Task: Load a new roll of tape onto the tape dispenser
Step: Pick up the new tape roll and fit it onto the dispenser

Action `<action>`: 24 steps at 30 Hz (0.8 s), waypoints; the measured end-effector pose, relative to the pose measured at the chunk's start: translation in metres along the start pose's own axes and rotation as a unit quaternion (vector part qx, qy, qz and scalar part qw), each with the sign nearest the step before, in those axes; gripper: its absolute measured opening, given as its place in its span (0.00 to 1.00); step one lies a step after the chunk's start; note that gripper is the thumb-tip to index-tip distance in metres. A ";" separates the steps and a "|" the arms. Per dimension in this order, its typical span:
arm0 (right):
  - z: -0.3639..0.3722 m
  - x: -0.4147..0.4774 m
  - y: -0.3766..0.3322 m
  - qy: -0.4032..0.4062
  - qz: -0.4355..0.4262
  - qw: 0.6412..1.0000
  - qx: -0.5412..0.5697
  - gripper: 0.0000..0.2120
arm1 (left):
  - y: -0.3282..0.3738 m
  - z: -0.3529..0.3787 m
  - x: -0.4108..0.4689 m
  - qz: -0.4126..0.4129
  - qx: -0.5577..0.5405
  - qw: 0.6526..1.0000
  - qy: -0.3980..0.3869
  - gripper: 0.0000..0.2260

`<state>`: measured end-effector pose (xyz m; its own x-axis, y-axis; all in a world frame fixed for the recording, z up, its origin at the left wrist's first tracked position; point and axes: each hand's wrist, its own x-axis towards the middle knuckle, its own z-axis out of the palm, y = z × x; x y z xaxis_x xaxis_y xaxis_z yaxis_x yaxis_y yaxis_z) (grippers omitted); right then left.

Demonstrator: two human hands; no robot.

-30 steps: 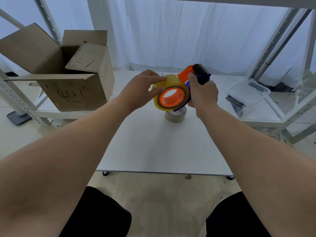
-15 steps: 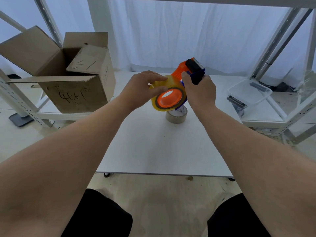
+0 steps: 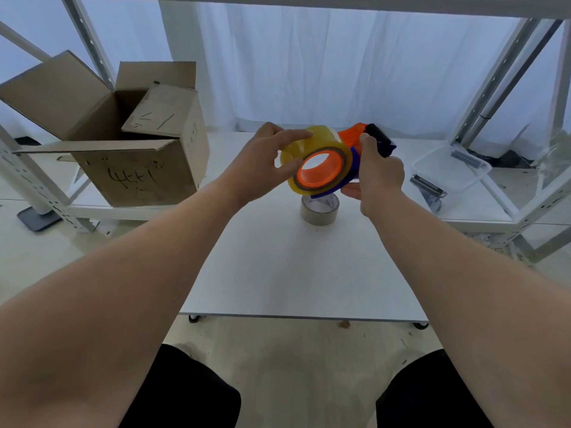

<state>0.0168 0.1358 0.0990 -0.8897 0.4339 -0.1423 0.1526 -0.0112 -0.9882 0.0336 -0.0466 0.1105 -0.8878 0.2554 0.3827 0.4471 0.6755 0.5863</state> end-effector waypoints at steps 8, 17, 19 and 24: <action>0.002 -0.006 -0.004 0.016 -0.154 0.976 -0.155 0.25 | -0.003 0.001 0.005 -0.005 0.051 0.999 0.018 0.18; 0.017 -0.021 -0.006 -0.001 -0.257 0.948 -0.185 0.24 | 0.007 0.004 0.006 0.012 0.071 0.997 0.035 0.18; 0.019 -0.021 -0.007 -0.006 -0.199 0.970 -0.137 0.24 | 0.010 0.001 0.007 0.022 0.077 0.995 0.066 0.16; 0.016 -0.013 -0.010 -0.020 -0.036 0.999 -0.001 0.21 | 0.008 -0.003 0.005 0.015 0.036 0.995 0.090 0.15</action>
<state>0.0204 0.1161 0.1094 -0.9151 0.3967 -0.0723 0.0874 0.0201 -0.9960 0.0332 -0.0419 0.1198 -0.8371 0.1536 0.5250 0.4593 0.7187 0.5221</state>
